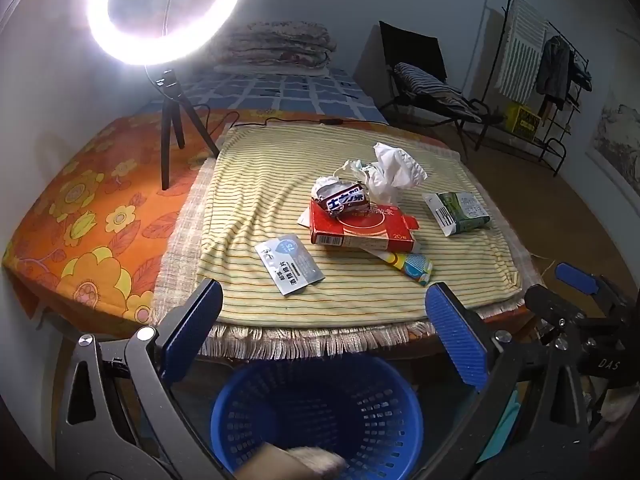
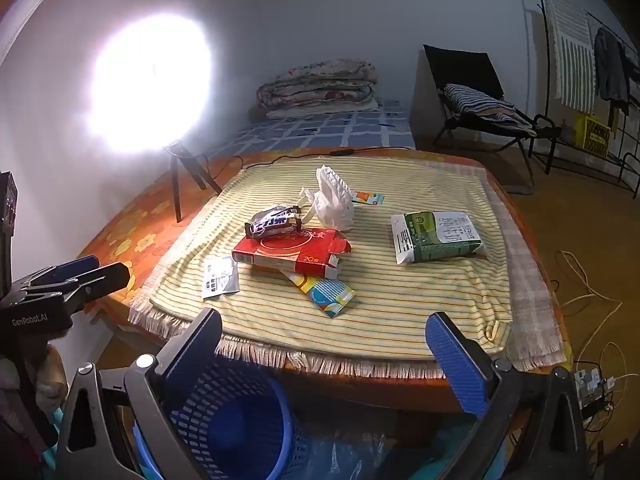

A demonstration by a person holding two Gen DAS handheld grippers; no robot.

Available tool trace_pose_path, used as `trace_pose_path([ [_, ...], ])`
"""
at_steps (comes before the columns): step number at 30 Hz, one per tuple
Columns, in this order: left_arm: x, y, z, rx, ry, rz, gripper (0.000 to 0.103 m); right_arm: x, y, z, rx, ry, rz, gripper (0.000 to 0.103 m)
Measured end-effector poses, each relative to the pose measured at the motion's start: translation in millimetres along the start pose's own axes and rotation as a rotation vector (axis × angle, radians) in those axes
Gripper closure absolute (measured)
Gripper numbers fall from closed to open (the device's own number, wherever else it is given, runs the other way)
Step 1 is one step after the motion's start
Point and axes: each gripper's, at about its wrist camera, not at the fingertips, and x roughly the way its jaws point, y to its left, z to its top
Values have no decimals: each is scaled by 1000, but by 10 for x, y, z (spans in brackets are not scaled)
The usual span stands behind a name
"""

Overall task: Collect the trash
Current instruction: 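Move both tools toward the trash on the striped blanket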

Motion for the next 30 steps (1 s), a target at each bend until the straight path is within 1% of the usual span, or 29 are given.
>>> trace_pose_path([
  [7, -48, 39, -17, -7, 27, -16, 0, -2, -3, 6, 10, 10, -14, 0],
  [8, -35, -17, 39, 3, 31, -22, 0, -21, -5, 10, 12, 9, -18, 0],
  [9, -58, -17, 38, 2, 27, -31, 0, -24, 74, 1, 5, -2, -18, 0],
  [12, -151, -37, 79, 14, 9, -39, 0, -149, 56, -1, 6, -21, -27, 0],
  [13, -165, -37, 85, 15, 3, -38, 0, -116, 50, 22, 6, -15, -32, 0],
  [17, -130, -3, 77, -6, 14, -51, 0, -186, 23, 82, 6, -31, -32, 0],
  [20, -102, 7, 76, -21, 12, -58, 0, -160, -25, 117, 16, -30, -27, 0],
  [23, -75, -14, 79, -32, 12, -72, 0, -64, -67, 141, 26, -11, -18, 0],
  [30, 1, -123, 53, -2, 19, -98, 0, 72, -89, 117, 25, 3, -29, 0],
])
